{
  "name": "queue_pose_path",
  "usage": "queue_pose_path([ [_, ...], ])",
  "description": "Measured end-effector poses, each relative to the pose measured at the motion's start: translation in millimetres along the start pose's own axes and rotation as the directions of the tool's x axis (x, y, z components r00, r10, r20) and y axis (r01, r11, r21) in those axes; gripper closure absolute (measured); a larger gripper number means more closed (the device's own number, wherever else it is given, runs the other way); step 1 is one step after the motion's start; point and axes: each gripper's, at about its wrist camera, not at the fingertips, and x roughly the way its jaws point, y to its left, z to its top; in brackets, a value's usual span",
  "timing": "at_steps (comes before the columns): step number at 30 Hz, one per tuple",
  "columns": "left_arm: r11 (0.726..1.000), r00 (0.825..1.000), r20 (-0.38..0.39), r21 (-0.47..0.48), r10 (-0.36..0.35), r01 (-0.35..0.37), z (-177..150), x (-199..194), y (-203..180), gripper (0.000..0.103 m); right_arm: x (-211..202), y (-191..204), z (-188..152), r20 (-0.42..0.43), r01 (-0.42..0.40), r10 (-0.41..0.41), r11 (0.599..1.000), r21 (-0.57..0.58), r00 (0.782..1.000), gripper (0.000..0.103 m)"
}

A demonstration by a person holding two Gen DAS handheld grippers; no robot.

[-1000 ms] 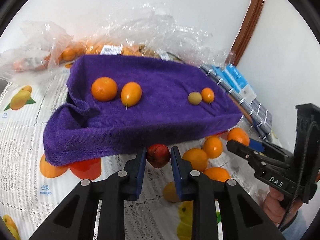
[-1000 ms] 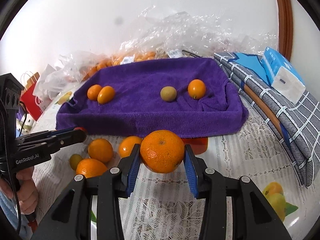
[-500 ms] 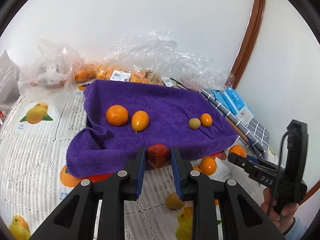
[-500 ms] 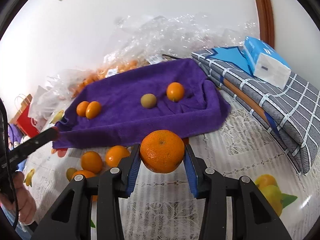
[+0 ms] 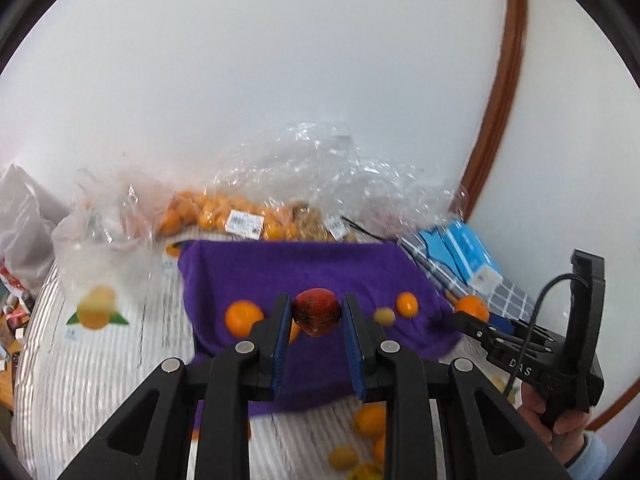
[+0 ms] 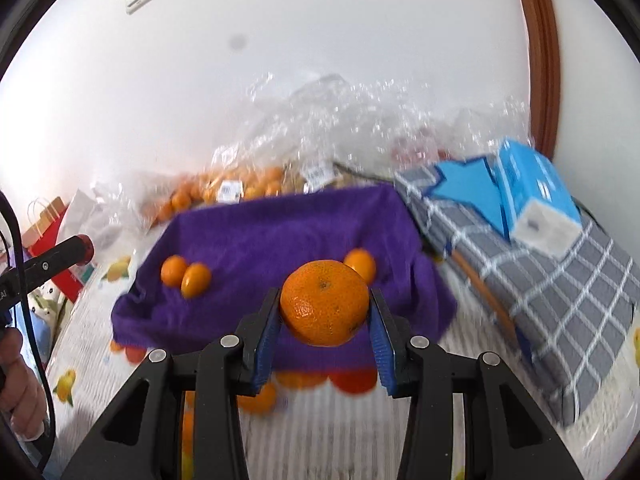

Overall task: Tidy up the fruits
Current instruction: 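Carry the mandarin and red fruit over the purple towel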

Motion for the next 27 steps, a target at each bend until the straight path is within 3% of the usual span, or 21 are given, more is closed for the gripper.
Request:
queue_pose_path([
  [5,0.997,1.000,-0.001,-0.070,0.008,-0.008,-2.2,31.6,11.8,0.079,18.3,3.7,17.1,0.045,0.018,-0.018,1.000,-0.005,0.999,0.061],
  [11,0.994,0.997,-0.070,-0.109,0.012,-0.019,-22.5,62.7,26.8,0.079,46.0,-2.9,4.4,0.014,0.035,-0.035,0.999,0.005,0.999,0.061],
  [15,0.988,0.995,-0.092,-0.152,-0.030,0.016,-26.3,67.9,32.0,0.079,47.6,-6.8,-0.2,0.021,0.036,-0.036,0.999,0.003,0.999,0.061],
  [27,0.995,0.995,-0.102,-0.095,0.015,-0.025,-33.8,77.3,23.6,0.079,61.4,-0.6,-12.4,-0.025,0.030,-0.031,0.998,-0.046,0.999,0.061],
])
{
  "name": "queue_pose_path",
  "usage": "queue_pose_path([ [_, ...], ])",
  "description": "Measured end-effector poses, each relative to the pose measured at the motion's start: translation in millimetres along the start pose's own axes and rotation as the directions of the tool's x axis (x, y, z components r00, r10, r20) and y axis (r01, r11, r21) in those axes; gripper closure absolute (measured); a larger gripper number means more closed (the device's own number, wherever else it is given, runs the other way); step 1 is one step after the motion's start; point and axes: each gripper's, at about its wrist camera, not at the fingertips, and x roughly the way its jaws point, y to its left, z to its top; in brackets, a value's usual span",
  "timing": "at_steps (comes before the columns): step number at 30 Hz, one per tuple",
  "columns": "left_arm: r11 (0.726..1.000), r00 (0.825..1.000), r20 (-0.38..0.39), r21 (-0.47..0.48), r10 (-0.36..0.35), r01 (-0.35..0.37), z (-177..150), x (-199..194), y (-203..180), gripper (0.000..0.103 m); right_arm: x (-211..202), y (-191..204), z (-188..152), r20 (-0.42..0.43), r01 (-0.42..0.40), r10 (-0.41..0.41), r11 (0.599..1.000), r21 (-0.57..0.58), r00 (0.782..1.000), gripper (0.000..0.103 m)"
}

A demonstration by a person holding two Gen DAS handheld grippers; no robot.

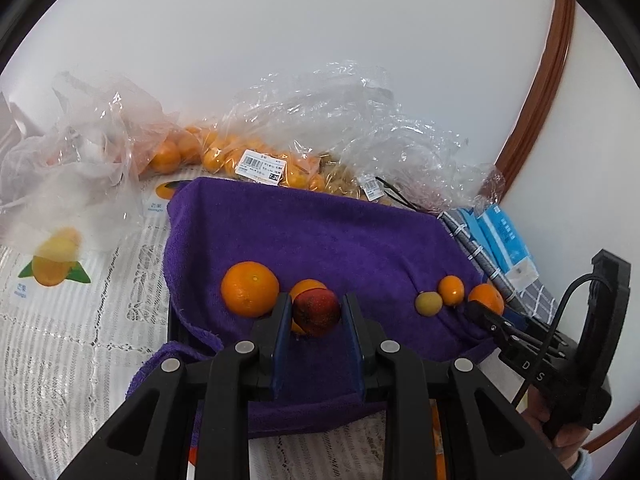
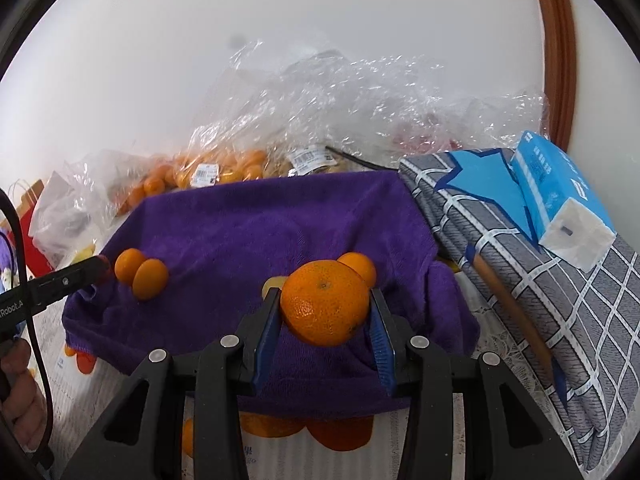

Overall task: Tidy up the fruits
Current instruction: 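Carry the mandarin and red fruit over the purple towel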

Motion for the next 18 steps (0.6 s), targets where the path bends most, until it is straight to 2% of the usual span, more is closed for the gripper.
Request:
queue_pose_path([
  [18,0.999,0.997,-0.065,0.015,0.048,-0.047,-6.8,20.6,1.6,0.079,14.2,-0.3,-2.0,-0.074,0.028,-0.031,0.999,-0.033,0.997,0.061],
])
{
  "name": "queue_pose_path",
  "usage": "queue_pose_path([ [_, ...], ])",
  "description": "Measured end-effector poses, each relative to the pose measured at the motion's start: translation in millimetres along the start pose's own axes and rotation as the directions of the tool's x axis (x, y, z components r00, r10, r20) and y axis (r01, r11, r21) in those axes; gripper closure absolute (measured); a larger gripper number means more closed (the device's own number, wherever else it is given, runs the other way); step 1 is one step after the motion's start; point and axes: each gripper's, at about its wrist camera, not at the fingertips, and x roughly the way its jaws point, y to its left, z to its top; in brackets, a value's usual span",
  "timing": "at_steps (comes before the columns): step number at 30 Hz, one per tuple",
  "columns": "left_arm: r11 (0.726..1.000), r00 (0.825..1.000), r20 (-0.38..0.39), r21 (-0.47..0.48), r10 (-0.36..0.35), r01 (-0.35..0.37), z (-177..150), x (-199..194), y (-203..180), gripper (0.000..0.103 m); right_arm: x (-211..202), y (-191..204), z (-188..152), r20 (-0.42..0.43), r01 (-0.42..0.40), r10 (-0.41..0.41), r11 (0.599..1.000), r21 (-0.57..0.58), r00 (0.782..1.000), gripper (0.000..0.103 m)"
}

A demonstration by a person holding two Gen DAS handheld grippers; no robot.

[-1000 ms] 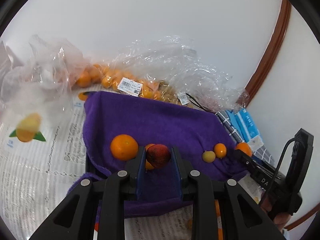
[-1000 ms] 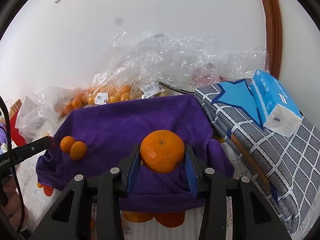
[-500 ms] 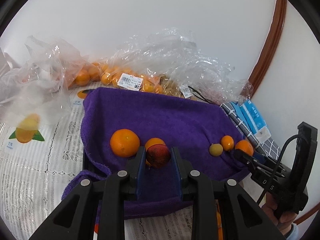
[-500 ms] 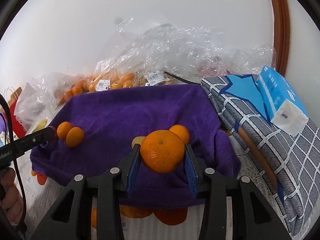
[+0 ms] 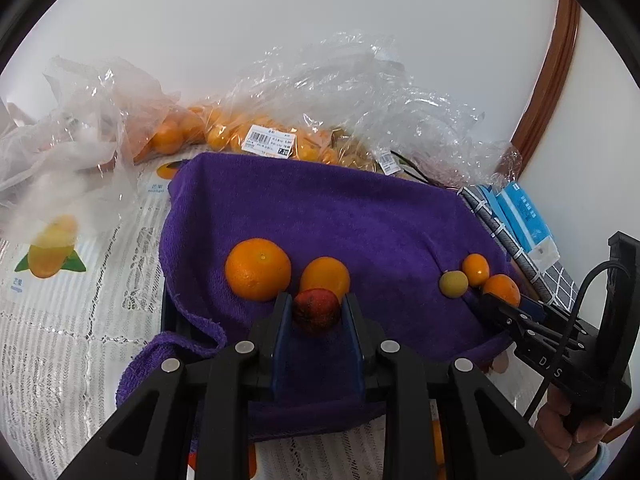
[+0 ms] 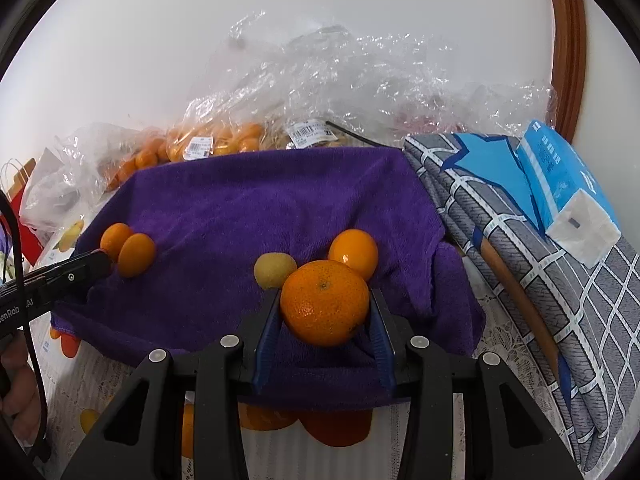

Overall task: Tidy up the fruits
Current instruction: 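Carry the mandarin and red fruit over the purple towel, then open the right tool on the towel while the left tool releases the red fruit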

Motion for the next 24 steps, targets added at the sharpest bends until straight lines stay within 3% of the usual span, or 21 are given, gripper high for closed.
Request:
queue_pose_path([
  [18,1.000,1.000,-0.024,0.020,0.015,-0.015,-3.0,6.6,-1.9,0.079,-2.6,5.1,-1.7,0.018,0.006,-0.005,1.000,-0.028,1.000,0.060],
  [24,0.999,1.000,-0.021,0.031,0.015,-0.014,-2.9,6.4,-3.1,0.078,-9.1,7.7,-2.1,0.045,0.011,-0.009,0.999,-0.043,0.999,0.053],
])
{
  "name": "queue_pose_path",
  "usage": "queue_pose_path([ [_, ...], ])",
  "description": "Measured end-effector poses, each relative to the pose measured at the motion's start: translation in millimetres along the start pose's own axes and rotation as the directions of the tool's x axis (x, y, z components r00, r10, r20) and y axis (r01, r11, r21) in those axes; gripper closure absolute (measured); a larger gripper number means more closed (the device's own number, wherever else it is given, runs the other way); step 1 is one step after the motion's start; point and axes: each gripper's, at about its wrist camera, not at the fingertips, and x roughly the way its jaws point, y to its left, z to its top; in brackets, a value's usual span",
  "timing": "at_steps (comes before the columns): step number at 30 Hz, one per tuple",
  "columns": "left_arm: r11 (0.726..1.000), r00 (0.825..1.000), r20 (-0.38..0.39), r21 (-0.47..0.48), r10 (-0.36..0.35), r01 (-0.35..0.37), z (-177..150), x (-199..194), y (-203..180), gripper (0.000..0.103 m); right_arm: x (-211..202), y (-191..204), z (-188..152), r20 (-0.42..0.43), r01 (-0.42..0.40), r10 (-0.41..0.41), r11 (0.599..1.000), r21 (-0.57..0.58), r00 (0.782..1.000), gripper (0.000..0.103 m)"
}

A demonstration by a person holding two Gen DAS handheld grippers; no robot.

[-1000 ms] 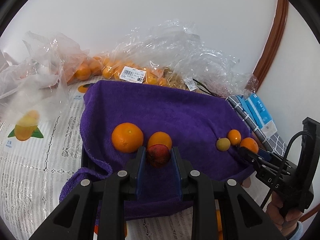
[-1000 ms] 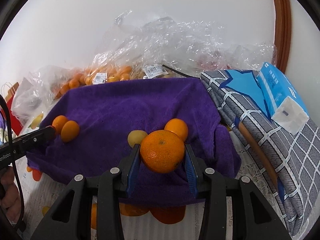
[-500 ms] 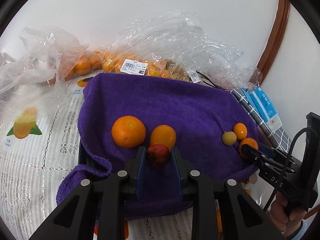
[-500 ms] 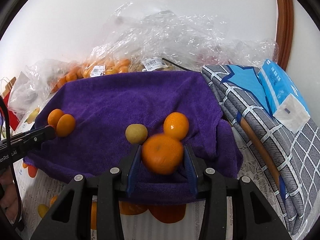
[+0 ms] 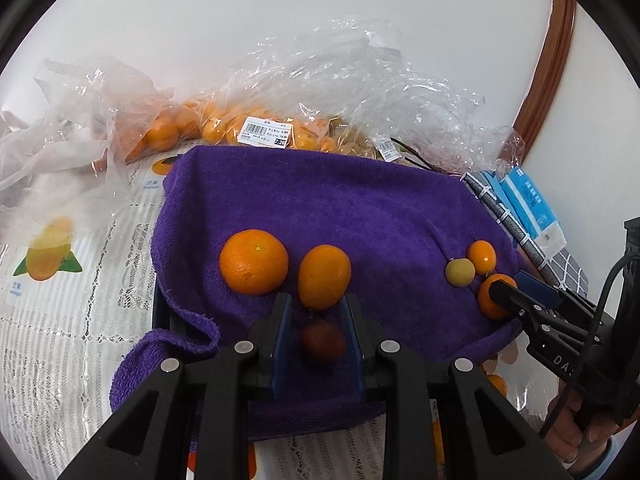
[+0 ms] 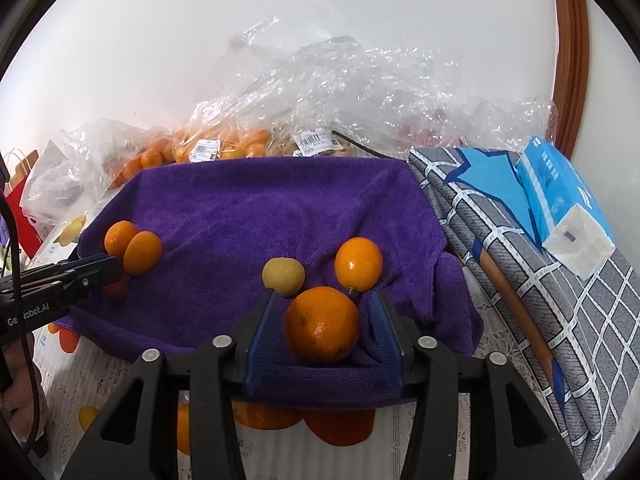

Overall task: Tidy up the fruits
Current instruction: 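Open the right tool on the towel while the left tool releases the red fruit, then grasp a mandarin with the right tool while the left tool grasps a yellow fruit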

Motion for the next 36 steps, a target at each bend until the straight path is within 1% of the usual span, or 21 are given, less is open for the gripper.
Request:
queue_pose_path([
  [1,1.000,1.000,0.004,-0.001,-0.004,0.004,0.2,-0.8,0.1,0.076,-1.4,0.6,0.0,0.006,0.001,-0.001,1.000,-0.002,1.000,0.052],
  [6,1.000,0.999,0.037,-0.006,-0.019,0.019,1.0,-7.9,0.6,0.073,-9.7,-0.4,1.0,0.053,0.010,-0.010,1.000,0.001,0.999,0.045],
  [11,1.000,0.995,0.101,0.012,-0.001,0.000,-0.4,-17.8,-1.8,0.072,-19.3,-9.0,3.4,0.100,0.004,-0.007,0.999,0.038,0.995,0.044],
  [14,1.000,0.991,0.137,0.020,0.010,-0.012,-1.5,-23.8,-2.7,0.072,-29.2,-13.7,6.4,0.114,0.026,-0.036,0.996,0.082,0.993,0.044],
  [16,1.000,0.988,0.154,0.022,0.016,-0.020,-1.4,-26.9,-2.4,0.072,-36.2,-14.5,6.5,0.108,0.040,-0.051,0.994,0.103,0.993,0.044],
  [20,1.000,0.988,0.153,-0.011,0.011,-0.009,-0.8,-29.1,4.0,0.072,-51.3,-10.1,-5.6,0.105,0.106,-0.115,0.991,0.080,0.988,0.044],
  [21,1.000,0.989,0.147,-0.021,0.004,-0.001,-1.1,-29.1,5.8,0.072,-54.2,-8.5,-10.1,0.097,0.112,-0.119,0.991,0.073,0.988,0.044],
  [24,0.999,0.991,0.135,-0.031,-0.009,0.014,-3.4,-30.2,8.8,0.072,-60.9,-5.6,-23.9,0.067,0.087,-0.091,0.994,0.062,0.994,0.044],
  [29,1.000,0.989,0.144,-0.011,0.014,-0.013,-8.6,-35.2,4.7,0.072,-67.3,0.6,-42.6,0.018,0.038,-0.040,0.997,0.062,0.999,0.044],
  [31,1.000,0.989,0.148,-0.013,0.012,-0.010,-11.4,-38.9,4.5,0.072,-68.7,2.1,-48.4,0.007,0.009,-0.010,0.997,0.073,1.000,0.044],
  [36,0.999,0.990,0.137,-0.038,0.018,-0.012,-22.5,-48.4,9.4,0.072,-72.5,9.3,-57.1,-0.006,-0.020,0.020,0.997,0.077,1.000,0.046],
])
